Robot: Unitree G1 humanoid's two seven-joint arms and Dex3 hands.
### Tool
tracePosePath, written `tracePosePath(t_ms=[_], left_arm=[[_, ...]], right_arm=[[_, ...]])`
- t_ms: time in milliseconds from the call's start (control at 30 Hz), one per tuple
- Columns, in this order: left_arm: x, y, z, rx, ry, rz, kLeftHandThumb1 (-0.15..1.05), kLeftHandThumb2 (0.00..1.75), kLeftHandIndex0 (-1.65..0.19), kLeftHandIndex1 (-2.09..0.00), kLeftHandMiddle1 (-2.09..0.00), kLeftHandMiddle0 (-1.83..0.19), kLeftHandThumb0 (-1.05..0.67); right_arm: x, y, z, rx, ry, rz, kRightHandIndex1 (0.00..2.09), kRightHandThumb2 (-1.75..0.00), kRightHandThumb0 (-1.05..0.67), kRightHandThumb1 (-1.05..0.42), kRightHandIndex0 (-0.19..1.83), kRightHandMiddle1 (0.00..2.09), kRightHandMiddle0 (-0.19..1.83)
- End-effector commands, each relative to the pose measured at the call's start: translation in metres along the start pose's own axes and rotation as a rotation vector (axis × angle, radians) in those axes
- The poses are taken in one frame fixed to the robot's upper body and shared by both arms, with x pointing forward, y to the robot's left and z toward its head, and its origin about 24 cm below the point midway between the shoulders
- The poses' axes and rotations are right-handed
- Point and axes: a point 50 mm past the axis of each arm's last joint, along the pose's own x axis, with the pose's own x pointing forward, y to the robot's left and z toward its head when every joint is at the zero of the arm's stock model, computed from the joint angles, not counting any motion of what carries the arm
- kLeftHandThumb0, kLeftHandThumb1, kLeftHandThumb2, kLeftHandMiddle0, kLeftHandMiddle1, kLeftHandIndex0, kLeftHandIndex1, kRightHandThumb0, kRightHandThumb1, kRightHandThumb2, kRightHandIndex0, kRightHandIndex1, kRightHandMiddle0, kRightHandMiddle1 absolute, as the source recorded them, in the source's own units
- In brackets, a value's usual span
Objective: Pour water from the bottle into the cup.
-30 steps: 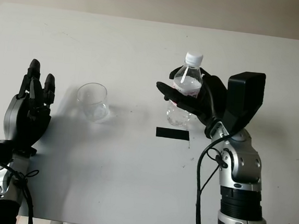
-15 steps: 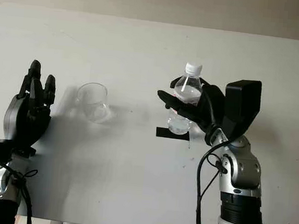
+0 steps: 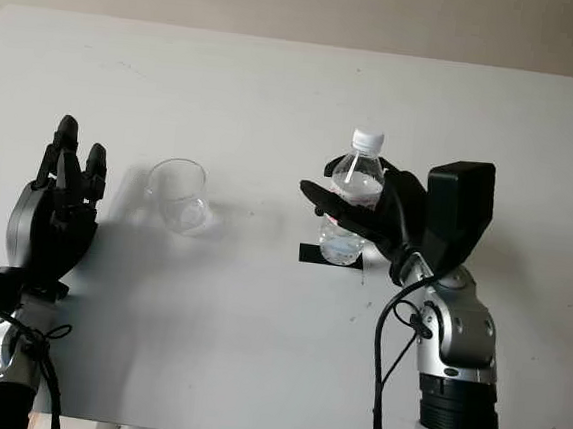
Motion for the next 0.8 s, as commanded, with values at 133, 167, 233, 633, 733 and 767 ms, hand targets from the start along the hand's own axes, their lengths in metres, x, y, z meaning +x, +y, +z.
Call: tracePosePath(t_ms=[133,167,233,633,733,767], left_arm=[[-0.002,0.002,0.003,0.018,-0.007,-0.002,1.05,0.53,0.19,0.00,0.00,0.19,-0.75],[-0.002,0.002,0.003,0.018,-0.007,-0.002,1.05,0.53,0.19,0.00,0.00,0.19,-0.75],[-0.002,0.002,0.003,0.019,-0.007,-0.002,1.05,0.53,0.19,0.00,-0.01,0.19,-0.75],[-0.004,0.004,0.003,0.012,-0.006,0.000,1.05,0.53,0.19,0.00,-0.02,0.19,-0.73],[-0.004,0.003,0.003,0.018,-0.006,-0.002,1.05,0.53,0.19,0.00,-0.01,0.19,-0.73],[-0.004,0.003,0.003,0.019,-0.006,-0.001,1.05,0.53,0.19,0.00,-0.01,0.19,-0.74]], right_arm=[[-0.001,0.001,-0.007,-0.032,-0.022,0.019,2.09,-0.27,-0.22,-1.05,1.17,2.09,0.83],[-0.001,0.001,-0.008,-0.042,-0.029,0.021,2.09,-0.27,-0.22,-1.05,1.16,2.09,0.83],[-0.001,0.002,-0.010,-0.058,-0.039,0.020,2.09,-0.27,-0.22,-1.05,1.14,2.09,0.83],[-0.006,0.007,-0.019,-0.075,-0.092,0.030,2.09,-0.27,-0.22,-1.05,1.06,2.09,0.83],[-0.008,0.007,-0.021,-0.072,-0.106,0.015,2.09,-0.19,-0.22,-1.05,0.70,2.09,0.49],[-0.009,0.008,-0.022,-0.070,-0.108,0.007,2.09,-0.17,-0.23,-1.05,0.55,2.09,0.35]])
